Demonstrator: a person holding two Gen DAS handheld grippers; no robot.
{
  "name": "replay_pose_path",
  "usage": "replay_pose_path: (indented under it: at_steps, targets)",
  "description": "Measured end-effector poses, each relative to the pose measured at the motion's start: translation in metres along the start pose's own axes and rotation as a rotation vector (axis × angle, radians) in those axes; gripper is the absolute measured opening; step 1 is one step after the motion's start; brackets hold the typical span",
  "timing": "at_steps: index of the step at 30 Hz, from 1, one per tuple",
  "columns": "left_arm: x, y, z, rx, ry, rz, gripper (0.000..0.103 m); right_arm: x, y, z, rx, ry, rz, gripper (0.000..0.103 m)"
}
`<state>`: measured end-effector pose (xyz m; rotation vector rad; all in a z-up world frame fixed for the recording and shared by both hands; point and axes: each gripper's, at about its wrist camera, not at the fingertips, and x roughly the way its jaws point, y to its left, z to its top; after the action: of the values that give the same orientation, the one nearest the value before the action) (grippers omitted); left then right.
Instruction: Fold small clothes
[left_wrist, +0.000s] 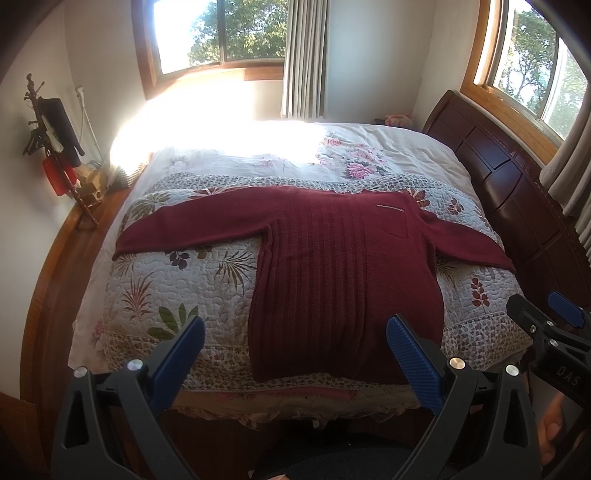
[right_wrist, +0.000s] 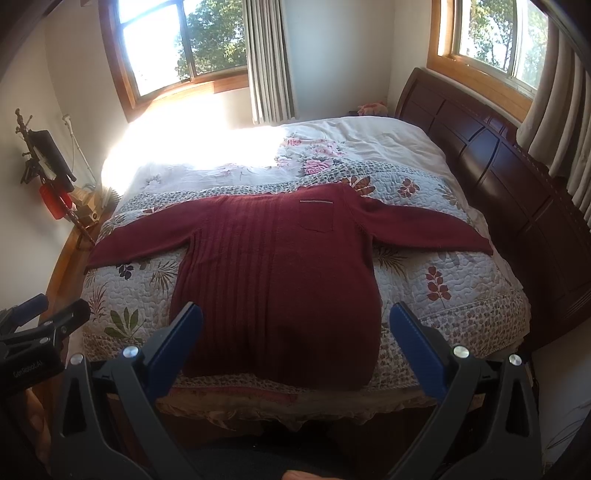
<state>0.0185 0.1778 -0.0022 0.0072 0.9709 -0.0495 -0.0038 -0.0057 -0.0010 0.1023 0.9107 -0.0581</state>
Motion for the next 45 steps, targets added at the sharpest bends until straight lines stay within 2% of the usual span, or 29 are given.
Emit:
replay_pose_path:
  at_steps: [18, 28, 32, 35, 39, 42, 45]
  targets:
    - [0.011, 0.006, 0.006, -0.003, 0.009, 0.001, 0.099, 0.004, 0.003, -0.001, 0.001, 0.004, -0.003, 0.1]
    - [0.029, 0.025, 0.018, -0.028, 0.001, -0.026, 0.099, 0.02, 0.012, 0.016, 0.003, -0.001, -0.046, 0.1]
    - [0.043, 0.027, 0.024, -0.015, -0.016, -0.081, 0.099, 0.025, 0.011, 0.022, 0.012, -0.013, -0.077, 0.1]
    - [0.053, 0.03, 0.028, -0.005, -0.029, -0.152, 0.099, 0.028, 0.008, 0.027, 0.024, -0.038, -0.099, 0.1]
    - [0.064, 0.026, 0.032, 0.056, -0.084, -0.27, 0.099, 0.034, -0.006, 0.028, 0.05, -0.151, -0.098, 0.1]
    - [0.075, 0.019, 0.038, 0.101, -0.078, -0.321, 0.099, 0.057, -0.03, 0.029, 0.061, -0.126, -0.142, 0.1]
    - [0.085, 0.009, 0.047, 0.11, -0.033, -0.4, 0.099, 0.08, -0.079, 0.029, 0.146, -0.113, -0.179, 0.1]
